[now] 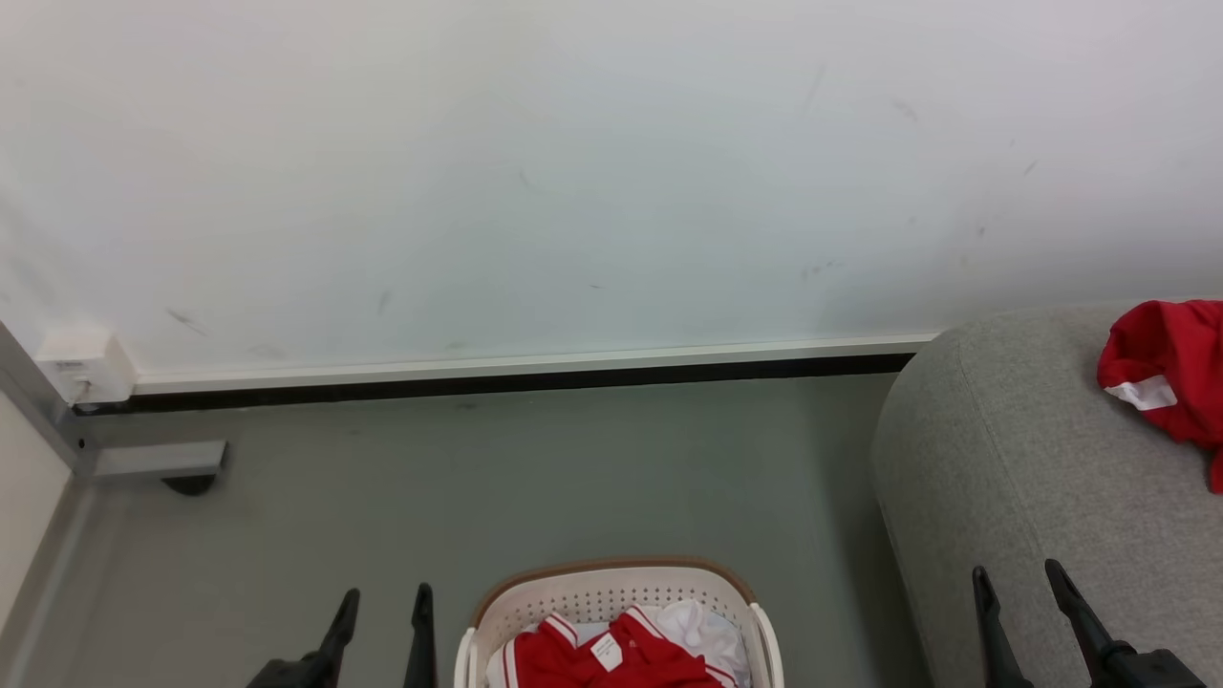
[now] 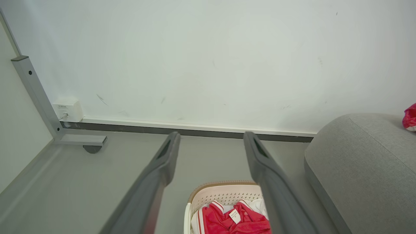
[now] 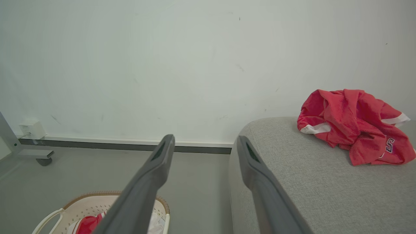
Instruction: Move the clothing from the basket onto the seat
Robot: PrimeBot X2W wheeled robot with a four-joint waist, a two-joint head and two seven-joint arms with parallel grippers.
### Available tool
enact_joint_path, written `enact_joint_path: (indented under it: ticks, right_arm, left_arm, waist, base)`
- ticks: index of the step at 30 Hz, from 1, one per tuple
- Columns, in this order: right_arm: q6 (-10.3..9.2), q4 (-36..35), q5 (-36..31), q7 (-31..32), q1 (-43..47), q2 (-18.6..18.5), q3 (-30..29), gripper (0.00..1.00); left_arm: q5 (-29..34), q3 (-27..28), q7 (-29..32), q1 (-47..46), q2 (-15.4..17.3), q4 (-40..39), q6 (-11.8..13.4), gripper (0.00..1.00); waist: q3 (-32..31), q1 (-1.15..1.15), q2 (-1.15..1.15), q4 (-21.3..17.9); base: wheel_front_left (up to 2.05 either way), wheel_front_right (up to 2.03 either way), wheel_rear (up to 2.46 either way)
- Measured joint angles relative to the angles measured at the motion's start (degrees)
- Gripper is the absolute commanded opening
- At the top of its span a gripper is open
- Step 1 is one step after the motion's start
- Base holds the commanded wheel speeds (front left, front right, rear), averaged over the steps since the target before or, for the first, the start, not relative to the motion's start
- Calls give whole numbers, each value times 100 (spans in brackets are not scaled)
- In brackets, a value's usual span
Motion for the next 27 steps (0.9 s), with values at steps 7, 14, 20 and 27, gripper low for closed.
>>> enact_joint_path:
  ticks: [7,14,20,27]
  right_arm:
    - [0,31,11,0,2,-1,7,100]
    - [0,45,14,0,1,0,46,100]
    - [0,56,29,0,-10,0,76,100]
    - [0,32,32,0,-40,0,92,100]
  left_arm:
    - [126,137,0,-4,-113,62,-120,100]
    - [238,226,0,-10,-182,120,-207,100]
    - [302,285,0,-24,-218,155,-296,100]
    - [354,365,1,-60,-248,159,-350,100]
  waist:
    - [18,0,0,-47]
    - [16,0,0,-68]
    - [30,0,0,-83]
    - [48,0,0,-114]
  base:
    - [0,0,0]
    - [0,0,0]
    - [0,0,0]
    - [0,0,0]
